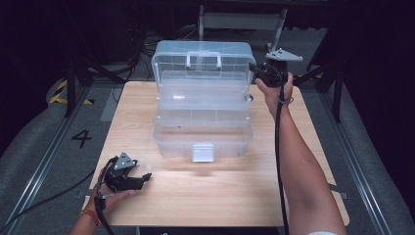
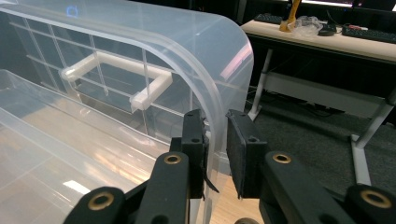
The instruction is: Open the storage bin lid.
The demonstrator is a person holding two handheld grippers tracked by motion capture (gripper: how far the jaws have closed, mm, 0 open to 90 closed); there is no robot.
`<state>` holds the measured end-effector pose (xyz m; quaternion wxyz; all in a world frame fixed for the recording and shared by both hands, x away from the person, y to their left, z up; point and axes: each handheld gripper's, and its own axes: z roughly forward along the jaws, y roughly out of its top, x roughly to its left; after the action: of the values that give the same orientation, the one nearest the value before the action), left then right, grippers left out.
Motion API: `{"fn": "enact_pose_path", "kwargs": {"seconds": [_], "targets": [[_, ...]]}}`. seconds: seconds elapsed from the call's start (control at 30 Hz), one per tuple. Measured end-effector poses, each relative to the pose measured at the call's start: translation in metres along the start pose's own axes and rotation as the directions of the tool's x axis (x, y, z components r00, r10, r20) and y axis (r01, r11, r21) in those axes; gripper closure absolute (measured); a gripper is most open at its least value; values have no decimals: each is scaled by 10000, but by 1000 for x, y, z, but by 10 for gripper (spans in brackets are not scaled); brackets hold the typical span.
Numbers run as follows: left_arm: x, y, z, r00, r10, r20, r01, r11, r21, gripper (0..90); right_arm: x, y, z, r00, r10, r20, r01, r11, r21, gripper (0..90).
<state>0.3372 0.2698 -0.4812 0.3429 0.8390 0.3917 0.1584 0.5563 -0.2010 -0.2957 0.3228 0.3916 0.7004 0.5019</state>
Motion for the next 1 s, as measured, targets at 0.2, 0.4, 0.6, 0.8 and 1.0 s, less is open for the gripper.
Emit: {"fn": "enact_pose_path", "kwargs": {"seconds": [0.2, 0.4, 0.6, 0.8, 1.0], "targets": [[0, 0, 0, 10000, -2, -3, 2, 10000, -9, 246, -3, 1, 4, 10000, 41, -80, -41, 10000, 3, 786], [0, 0, 0, 10000, -11, -7, 11, 10000, 2, 245, -8, 0, 7, 9994, 204, -292, -206, 9998, -66, 789], [0, 0, 0, 10000, 30, 17, -30, 10000, -2, 243, -10, 3, 13, 9993, 277, -255, -277, 9996, 3, 791], [0, 0, 0, 10000, 30, 17, -30, 10000, -3, 243, -13, 4, 18, 9983, 496, -315, -493, 9987, 92, 794], [0, 0, 0, 10000, 4, 48, -4, 10000, 12, 242, -14, 4, 26, 9981, 597, -134, -596, 9982, 45, 801]]}}
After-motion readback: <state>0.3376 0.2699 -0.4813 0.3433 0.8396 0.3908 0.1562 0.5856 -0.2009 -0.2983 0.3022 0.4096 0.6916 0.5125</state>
